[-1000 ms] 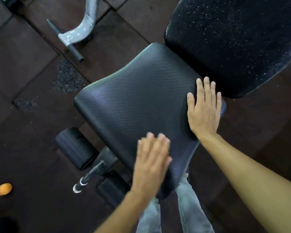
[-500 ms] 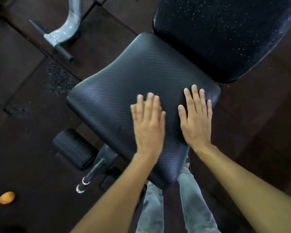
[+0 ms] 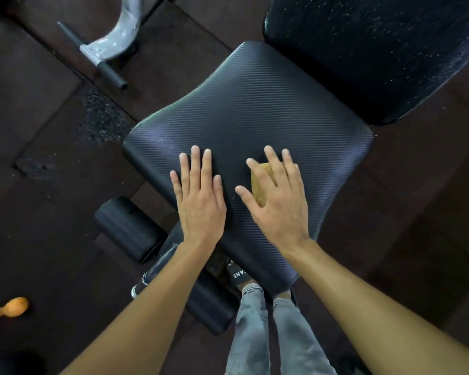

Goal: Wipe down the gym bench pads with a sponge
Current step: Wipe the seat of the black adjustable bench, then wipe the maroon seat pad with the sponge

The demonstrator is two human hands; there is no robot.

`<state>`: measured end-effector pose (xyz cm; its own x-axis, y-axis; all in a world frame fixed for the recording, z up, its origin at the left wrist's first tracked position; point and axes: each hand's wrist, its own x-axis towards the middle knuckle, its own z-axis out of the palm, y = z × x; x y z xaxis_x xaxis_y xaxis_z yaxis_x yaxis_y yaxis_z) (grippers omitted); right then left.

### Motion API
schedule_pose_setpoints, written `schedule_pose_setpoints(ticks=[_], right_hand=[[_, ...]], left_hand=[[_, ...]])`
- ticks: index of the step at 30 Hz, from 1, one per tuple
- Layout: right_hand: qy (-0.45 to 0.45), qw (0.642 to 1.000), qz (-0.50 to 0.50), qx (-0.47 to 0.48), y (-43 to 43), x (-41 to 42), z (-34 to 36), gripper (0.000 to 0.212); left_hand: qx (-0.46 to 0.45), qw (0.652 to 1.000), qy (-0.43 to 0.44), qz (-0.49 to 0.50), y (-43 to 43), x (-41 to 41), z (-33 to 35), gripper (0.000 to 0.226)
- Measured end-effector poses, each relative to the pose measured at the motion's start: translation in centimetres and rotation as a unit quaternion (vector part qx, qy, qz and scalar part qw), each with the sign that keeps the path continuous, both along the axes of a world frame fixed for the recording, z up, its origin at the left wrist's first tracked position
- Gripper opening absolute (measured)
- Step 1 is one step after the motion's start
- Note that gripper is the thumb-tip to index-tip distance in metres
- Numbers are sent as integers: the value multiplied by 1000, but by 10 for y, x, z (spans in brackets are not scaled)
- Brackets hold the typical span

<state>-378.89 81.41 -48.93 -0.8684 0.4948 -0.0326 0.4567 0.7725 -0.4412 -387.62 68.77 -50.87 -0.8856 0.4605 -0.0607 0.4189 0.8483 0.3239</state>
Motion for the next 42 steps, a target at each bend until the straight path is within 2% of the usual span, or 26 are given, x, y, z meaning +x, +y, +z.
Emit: schedule_pose_setpoints(ticks=[6, 9, 13, 17, 22, 28, 34, 37, 42], right_hand=[[66, 996, -30, 52, -2, -4, -18, 35], [86, 994, -49, -48, 4, -4, -7, 33], [69, 975, -93, -190, 14, -7, 32, 34], [32, 965, -67, -251, -11, -15, 91, 34], [53, 950, -8, -307, -98, -46, 173, 33], [57, 939, 86, -327, -254, -119, 253, 30], [69, 925, 91, -363, -399, -211, 310, 30], [72, 906, 86, -409, -440, -251, 329, 28], [78, 903, 60, -418, -458, -318, 352, 27]], left_hand=[[-8, 1000, -5, 9, 3, 0, 2, 50], [20, 998, -52, 0, 0, -4, 21, 48], [48, 995, -87, 23, -23, -6, 68, 39], [91, 991, -87, 42, -66, -9, 133, 21], [80, 990, -70, 96, -151, -29, 223, 22], [35, 994, -37, 97, -321, -89, 285, 20], [17, 992, -26, 125, -477, -173, 341, 19], [13, 990, -17, 142, -521, -211, 365, 19], [32, 989, -15, 143, -537, -281, 391, 20]])
